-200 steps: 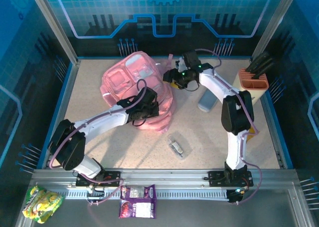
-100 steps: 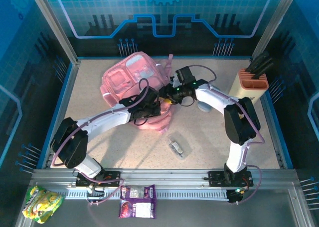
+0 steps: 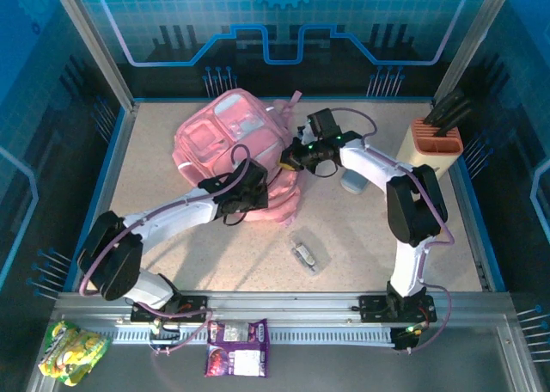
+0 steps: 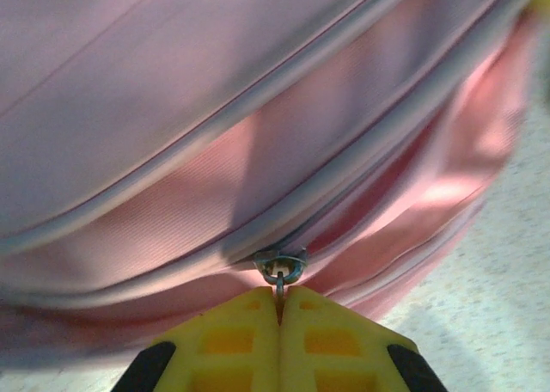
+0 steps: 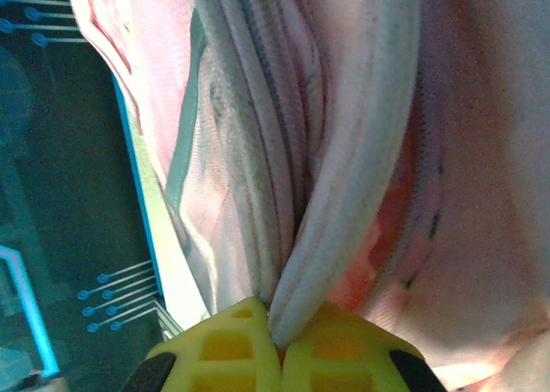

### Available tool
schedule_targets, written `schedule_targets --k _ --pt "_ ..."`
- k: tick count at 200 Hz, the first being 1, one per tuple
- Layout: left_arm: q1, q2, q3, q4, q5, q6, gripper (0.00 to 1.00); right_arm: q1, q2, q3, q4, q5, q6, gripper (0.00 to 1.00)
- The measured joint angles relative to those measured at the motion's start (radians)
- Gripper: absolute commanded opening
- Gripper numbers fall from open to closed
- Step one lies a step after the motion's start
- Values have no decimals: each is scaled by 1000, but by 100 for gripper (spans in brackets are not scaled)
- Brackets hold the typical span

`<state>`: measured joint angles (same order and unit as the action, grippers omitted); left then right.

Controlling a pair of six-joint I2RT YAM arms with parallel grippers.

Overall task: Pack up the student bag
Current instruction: Unzip the student bag at the center of the table.

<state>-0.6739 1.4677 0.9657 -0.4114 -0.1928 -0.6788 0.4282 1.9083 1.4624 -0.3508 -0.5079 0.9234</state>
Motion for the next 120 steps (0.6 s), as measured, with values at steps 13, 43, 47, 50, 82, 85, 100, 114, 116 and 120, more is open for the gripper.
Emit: schedule_targets --k 13,43,47,50,82,85,100,114,116,120 --pt "0 -32 -41 -21 -27 -1 0 -28 8 35 -11 -20 -5 0" --pt "18 -85 -81 -39 -89 -3 0 -70 40 115 -55 -67 -19 0" --pt "22 -92 -84 -40 -95 -3 0 -72 43 122 -60 -71 -24 0" --pt "27 -98 -86 -42 -100 -4 0 -74 46 126 -64 -74 -26 0" --pt "59 -140 -101 -46 -98 -3 0 -71 61 137 -80 -89 -49 28" --pt "61 -141 -101 -44 -97 -3 0 -70 60 134 -77 -87 -45 33" --pt "63 -143 -101 -35 -87 -3 0 -62 46 89 -29 -70 -43 42" --pt "63 -139 -100 -35 -79 -3 0 -47 24 21 16 -54 -34 47" --pt "63 -137 -98 -36 -78 -3 0 -46 21 13 21 -53 -34 48" --pt "63 -134 -97 -36 -75 -2 0 -37 16 -10 35 -50 -25 49"
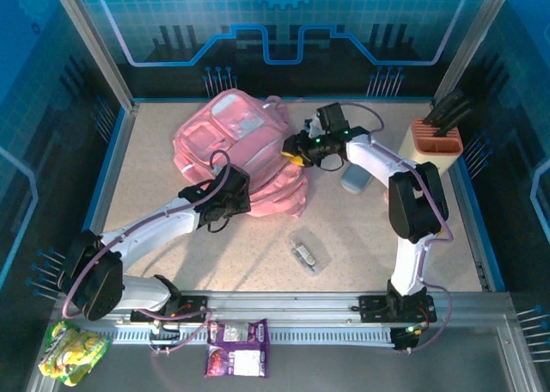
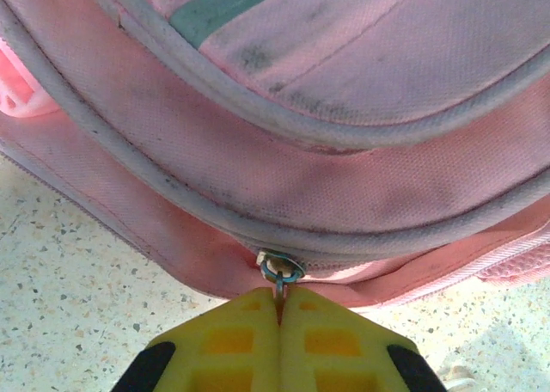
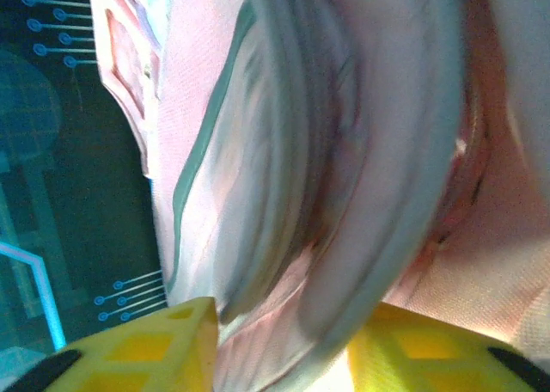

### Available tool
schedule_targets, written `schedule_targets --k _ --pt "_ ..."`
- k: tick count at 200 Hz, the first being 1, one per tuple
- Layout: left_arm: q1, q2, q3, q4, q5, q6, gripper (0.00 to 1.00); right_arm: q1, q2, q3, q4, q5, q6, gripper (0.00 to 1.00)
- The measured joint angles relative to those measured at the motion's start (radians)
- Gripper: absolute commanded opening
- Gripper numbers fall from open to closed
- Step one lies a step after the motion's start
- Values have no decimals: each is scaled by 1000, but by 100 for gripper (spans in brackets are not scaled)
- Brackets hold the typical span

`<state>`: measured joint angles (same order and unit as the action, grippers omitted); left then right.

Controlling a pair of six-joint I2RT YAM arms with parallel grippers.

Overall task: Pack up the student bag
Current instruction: Unzip the student bag at the center of the table.

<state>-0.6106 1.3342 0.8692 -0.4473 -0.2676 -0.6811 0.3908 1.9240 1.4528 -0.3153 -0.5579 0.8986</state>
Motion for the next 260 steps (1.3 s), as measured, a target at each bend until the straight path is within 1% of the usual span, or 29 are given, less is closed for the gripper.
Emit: schedule_targets --k 7,16,41,71,86,109,120,127,132,145,163,200,235,247,260 --pt "0 10 7 0 3 0 0 14 -8 -33 21 1 11 52" --pt "0 26 18 0 9 1 0 36 -17 -74 49 0 21 53" --pt "-3 64 37 -1 24 3 0 112 -48 -161 103 11 61 52" --pt "-6 77 39 2 29 3 0 184 -76 -192 153 47 105 39" --pt "-6 77 39 4 29 3 0 198 -74 -192 174 61 123 38" --pt "-6 77 44 4 29 6 0 200 -54 -172 172 87 130 38" --pt "-6 77 48 4 29 8 0 204 -42 -153 150 109 124 35" --pt "-6 77 50 4 29 8 0 207 -37 -145 145 127 121 32" --pt "-6 77 50 4 29 8 0 210 -34 -139 142 138 121 28" --pt "-6 77 50 3 29 10 0 213 -28 -132 136 157 122 13" --pt "-6 77 50 -1 29 11 0 213 -26 -131 139 163 131 0" --pt "-9 74 50 -13 17 30 0 211 -31 -131 142 159 146 0" --pt "-16 16 23 -11 -49 38 0 190 -54 -131 148 101 163 0" --pt "-5 -6 6 -13 -76 50 0 187 -71 -131 148 86 163 0" --pt "32 -28 -8 -18 -96 56 0 179 -88 -135 148 74 159 0"
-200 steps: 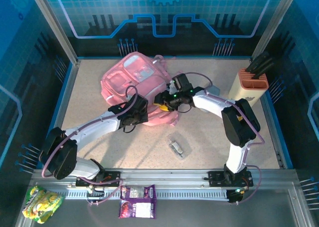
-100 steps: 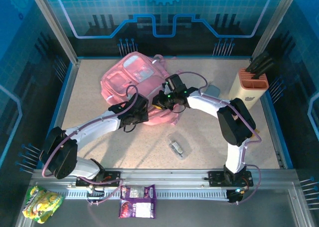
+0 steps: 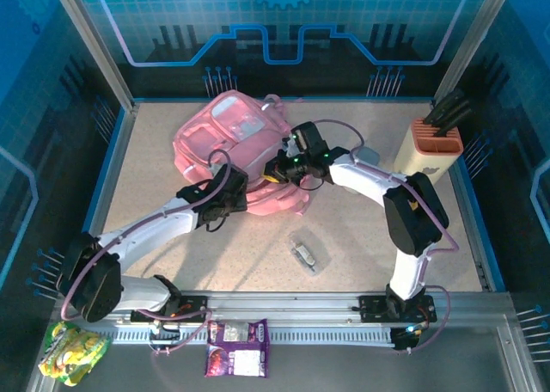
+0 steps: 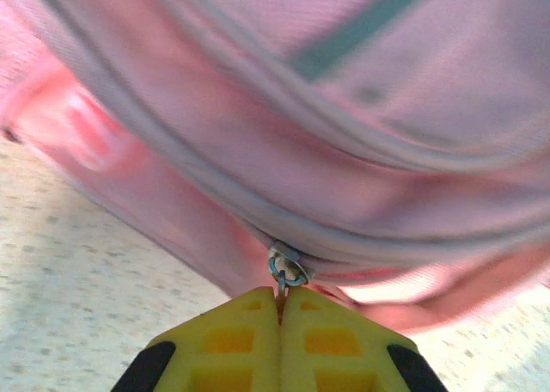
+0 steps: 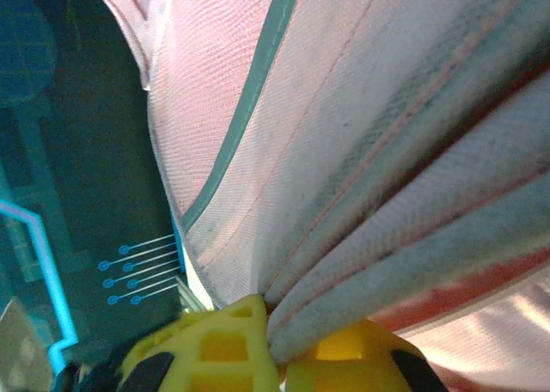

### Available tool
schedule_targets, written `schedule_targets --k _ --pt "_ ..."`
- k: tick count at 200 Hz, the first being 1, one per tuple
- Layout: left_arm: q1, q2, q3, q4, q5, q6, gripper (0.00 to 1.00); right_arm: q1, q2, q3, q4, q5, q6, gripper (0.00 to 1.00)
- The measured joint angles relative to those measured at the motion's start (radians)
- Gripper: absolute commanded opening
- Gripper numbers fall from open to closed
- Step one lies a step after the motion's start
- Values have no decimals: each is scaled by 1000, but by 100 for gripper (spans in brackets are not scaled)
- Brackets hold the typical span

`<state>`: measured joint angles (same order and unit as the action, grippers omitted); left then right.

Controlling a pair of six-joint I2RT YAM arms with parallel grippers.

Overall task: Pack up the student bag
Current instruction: Unzip the student bag at the center of the table, then pick up the pencil pouch from the middle-right of the table.

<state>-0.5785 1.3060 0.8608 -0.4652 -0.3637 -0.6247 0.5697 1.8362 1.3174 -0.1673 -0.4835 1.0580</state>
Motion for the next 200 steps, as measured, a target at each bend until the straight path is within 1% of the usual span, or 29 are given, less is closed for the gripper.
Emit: schedule_targets --k 15,39,72,91,96,101,103,111,116,122,128,139,161,181,200 --pt "66 -33 -22 18 2 8 0 -10 -20 -20 1 -8 -4 0" --pt "157 -87 -55 56 42 43 0 -13 -37 -55 10 -25 -8 0" --pt "286 -87 -57 82 107 80 0 -13 -48 -82 17 -27 -23 0" --pt "328 -64 -57 96 135 95 0 -13 -50 -85 19 -26 -36 0" --pt "332 -57 -57 98 142 101 0 -12 -52 -87 18 -22 -42 9" --pt "336 -51 -57 98 149 102 0 -12 -55 -88 17 -18 -47 20" --pt "336 -50 -57 98 154 103 1 -12 -56 -89 14 -15 -50 22" --pt "339 -48 -57 98 173 105 17 -13 -64 -91 5 -4 -65 38" --pt "340 -49 -57 98 179 107 25 -13 -72 -93 -4 7 -82 47" --pt "343 -51 -59 100 183 105 30 -16 -88 -100 -21 23 -99 56" --pt "348 -58 -63 100 190 102 34 -21 -108 -108 -40 40 -120 62" --pt "350 -82 -74 92 202 100 41 -37 -154 -122 -87 88 -160 70" --pt "318 -145 -92 60 211 89 46 -92 -253 -137 -197 201 -258 83" --pt "251 -180 -93 40 212 69 50 -171 -302 -138 -293 326 -340 91" --pt "167 -179 -93 43 212 45 54 -244 -291 -138 -373 444 -402 98"
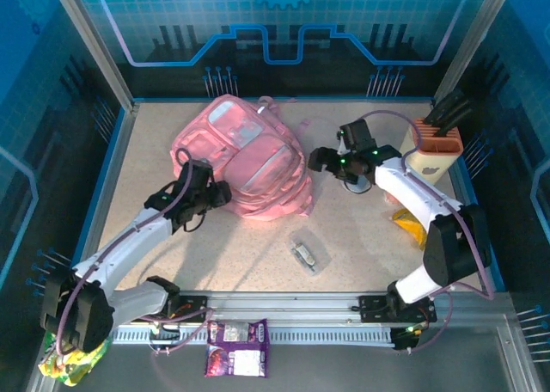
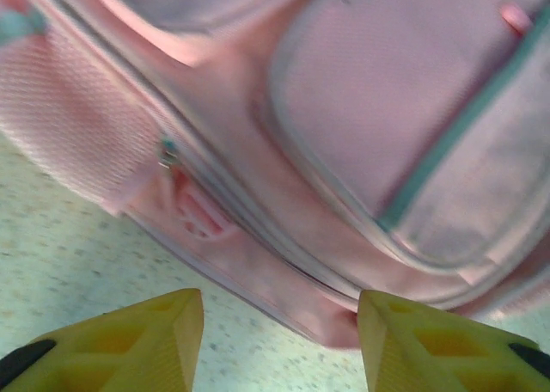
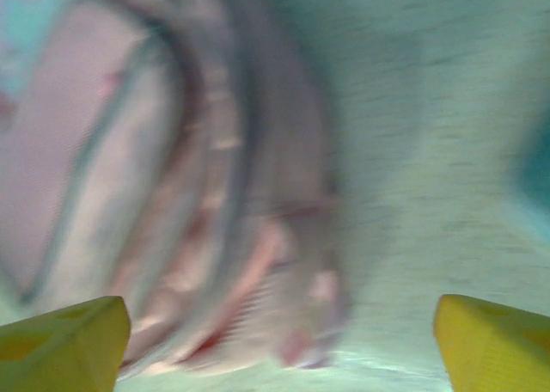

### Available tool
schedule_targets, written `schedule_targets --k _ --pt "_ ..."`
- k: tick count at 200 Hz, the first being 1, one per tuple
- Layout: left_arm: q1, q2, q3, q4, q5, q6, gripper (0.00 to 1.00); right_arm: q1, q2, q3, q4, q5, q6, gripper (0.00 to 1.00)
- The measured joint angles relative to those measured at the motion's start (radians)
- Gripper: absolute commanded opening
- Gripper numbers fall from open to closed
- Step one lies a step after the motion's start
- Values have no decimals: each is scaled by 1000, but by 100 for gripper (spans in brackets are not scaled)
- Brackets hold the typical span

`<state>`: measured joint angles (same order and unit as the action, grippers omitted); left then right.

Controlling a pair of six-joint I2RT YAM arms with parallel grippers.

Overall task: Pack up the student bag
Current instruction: Pick up the pencil pouch from the middle-right of the table.

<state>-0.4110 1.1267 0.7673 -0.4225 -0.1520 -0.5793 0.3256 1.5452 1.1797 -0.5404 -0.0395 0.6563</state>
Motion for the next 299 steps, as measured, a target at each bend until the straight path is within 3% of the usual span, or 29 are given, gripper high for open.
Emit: schedule_targets --k 39,92,190,291,299 --pt "-155 87 27 10 -10 -24 59 -98 88 6 -88 156 -82 100" --pt "-251 228 151 21 -32 -23 66 -164 204 35 -94 190 -130 100" --pt "-271 257 176 32 -62 -21 71 -163 366 122 -67 193 -79 100" --pt "-278 299 203 30 -61 -21 73 -165 381 121 -54 189 -82 100" --pt "-280 300 203 29 -61 -21 73 -169 381 114 -49 184 -83 97"
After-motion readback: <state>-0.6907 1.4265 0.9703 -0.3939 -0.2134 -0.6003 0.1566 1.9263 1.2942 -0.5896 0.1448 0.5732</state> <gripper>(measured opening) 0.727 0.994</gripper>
